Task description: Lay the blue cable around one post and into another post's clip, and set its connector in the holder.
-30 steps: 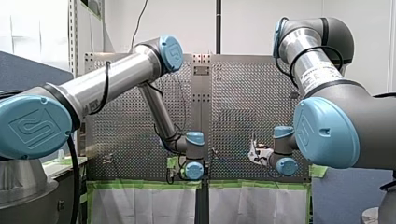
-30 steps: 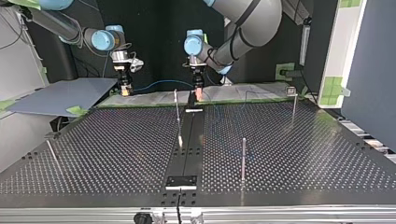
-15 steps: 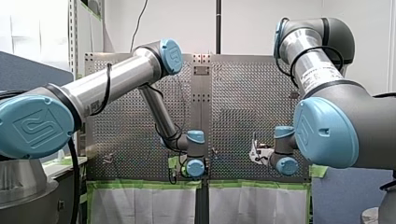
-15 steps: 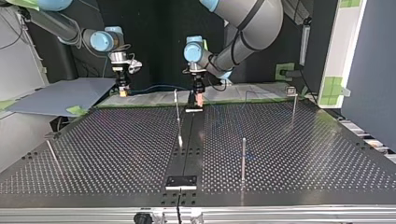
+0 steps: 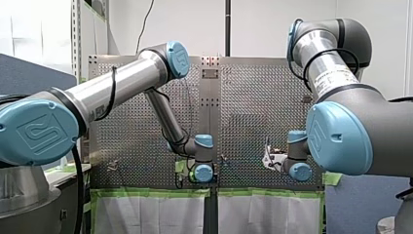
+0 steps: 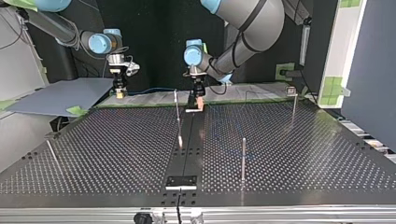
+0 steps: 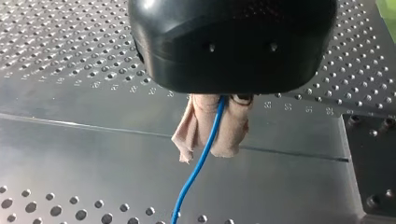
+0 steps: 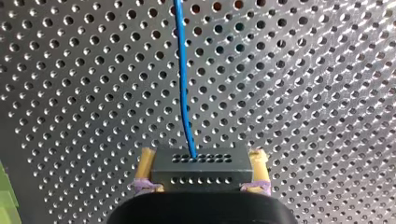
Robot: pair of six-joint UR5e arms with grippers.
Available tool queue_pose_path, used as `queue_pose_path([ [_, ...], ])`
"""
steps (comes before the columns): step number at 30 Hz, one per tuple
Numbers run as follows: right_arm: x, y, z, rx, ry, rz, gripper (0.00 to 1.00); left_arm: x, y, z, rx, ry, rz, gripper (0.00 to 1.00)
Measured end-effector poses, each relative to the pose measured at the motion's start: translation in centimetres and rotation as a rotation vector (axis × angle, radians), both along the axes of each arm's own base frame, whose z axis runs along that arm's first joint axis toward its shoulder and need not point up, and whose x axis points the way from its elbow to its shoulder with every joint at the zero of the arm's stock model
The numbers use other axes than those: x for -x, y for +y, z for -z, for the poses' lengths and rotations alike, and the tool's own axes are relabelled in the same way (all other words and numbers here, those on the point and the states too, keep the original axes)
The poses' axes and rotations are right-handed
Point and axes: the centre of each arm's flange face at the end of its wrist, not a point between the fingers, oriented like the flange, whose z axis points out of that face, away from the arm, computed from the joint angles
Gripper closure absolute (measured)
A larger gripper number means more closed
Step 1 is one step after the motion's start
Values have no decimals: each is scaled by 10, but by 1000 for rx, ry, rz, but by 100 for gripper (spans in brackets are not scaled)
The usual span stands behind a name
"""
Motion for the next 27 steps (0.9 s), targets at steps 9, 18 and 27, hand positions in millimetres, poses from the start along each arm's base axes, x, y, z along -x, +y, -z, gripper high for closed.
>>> queue_pose_path([
  [9, 6, -6, -1, 5, 3, 31, 100, -7, -1, -5, -17, -10, -13, 93],
  [18, 12, -15, -2, 20, 1, 53, 100, -13, -2, -8, -20, -17, -15, 96],
  [27, 11, -24, 15, 11, 2, 54, 100, -20, -2, -12, -29, -21, -20, 96],
])
